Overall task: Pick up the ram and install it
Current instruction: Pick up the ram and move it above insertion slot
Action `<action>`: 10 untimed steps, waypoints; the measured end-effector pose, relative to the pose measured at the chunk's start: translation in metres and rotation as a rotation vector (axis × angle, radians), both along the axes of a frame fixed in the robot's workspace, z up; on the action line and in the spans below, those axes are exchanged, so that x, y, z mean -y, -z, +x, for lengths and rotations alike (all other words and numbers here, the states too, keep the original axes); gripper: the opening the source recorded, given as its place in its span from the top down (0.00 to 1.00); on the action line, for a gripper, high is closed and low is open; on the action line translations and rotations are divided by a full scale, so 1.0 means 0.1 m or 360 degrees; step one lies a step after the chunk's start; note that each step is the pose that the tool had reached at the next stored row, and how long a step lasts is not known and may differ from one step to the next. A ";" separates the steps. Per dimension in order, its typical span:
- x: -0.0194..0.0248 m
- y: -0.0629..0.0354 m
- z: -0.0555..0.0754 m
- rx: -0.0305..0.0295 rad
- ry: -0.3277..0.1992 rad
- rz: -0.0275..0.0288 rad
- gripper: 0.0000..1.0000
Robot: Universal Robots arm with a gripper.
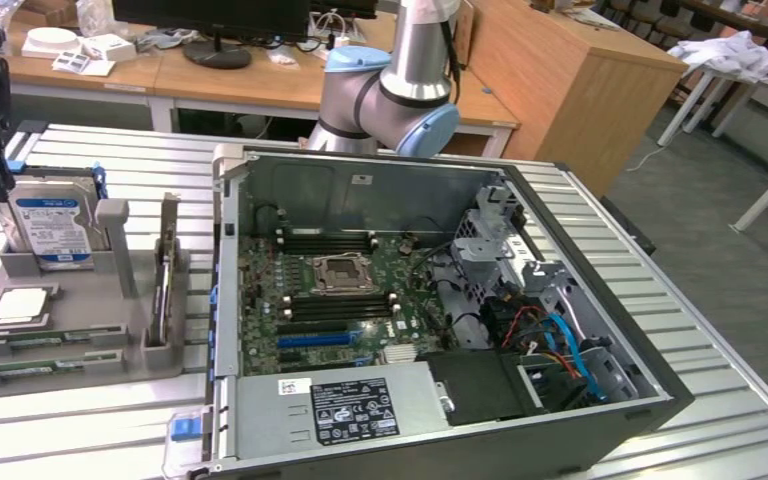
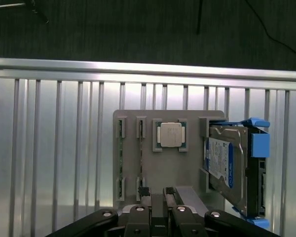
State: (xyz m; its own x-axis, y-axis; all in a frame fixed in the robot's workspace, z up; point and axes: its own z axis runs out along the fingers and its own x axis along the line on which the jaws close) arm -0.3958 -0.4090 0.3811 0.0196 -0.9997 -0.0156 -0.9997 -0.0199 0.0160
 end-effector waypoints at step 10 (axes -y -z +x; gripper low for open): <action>0.000 0.000 0.00 0.00000 0.0000 -0.00001 0.76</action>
